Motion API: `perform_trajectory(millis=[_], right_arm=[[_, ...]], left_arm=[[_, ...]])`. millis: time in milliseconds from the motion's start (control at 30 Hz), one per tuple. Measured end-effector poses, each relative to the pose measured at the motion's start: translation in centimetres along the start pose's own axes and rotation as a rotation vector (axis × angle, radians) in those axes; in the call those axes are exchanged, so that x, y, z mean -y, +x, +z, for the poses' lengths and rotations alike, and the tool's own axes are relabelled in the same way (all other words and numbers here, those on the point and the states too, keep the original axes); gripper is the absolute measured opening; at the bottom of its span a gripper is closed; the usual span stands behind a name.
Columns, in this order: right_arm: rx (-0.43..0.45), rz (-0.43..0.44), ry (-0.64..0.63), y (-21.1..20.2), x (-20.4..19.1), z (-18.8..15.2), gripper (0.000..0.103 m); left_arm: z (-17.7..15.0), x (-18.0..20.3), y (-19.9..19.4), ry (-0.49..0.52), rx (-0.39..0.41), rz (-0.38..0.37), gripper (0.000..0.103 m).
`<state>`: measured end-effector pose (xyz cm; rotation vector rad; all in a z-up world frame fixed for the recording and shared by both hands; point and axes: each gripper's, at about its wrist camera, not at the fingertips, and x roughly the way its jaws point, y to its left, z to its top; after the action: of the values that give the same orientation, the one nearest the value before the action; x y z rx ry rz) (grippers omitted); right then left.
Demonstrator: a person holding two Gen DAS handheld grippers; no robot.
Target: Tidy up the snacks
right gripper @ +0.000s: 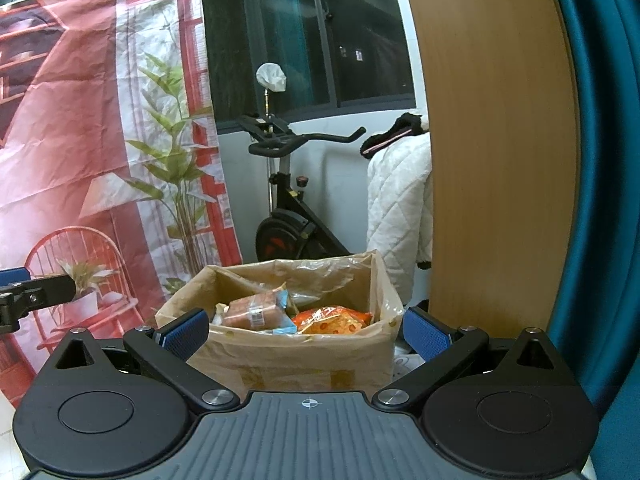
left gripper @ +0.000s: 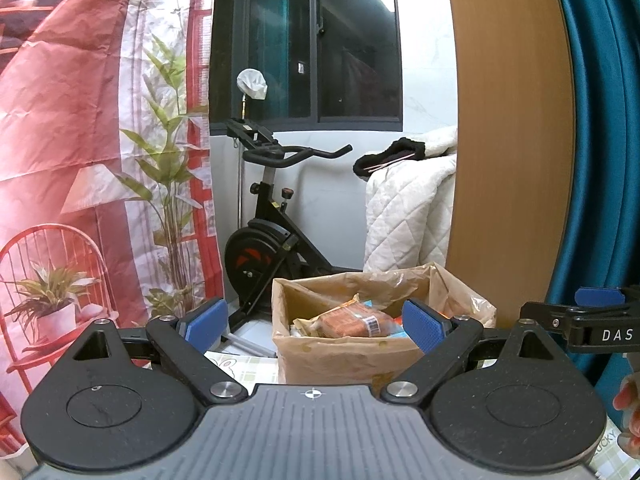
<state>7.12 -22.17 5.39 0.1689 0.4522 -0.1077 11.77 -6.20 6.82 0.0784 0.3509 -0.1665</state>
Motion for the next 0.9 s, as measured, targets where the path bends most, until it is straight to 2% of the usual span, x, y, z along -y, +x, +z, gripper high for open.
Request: perform_trajectory(millis=[900], right_arm=[[0.006,0.006,-0.030,-0.62,0.07,0.49,0.102]], left_arm=[[0.22,0.45,-0.92,-0.022,0.014,-0.022,0.095]])
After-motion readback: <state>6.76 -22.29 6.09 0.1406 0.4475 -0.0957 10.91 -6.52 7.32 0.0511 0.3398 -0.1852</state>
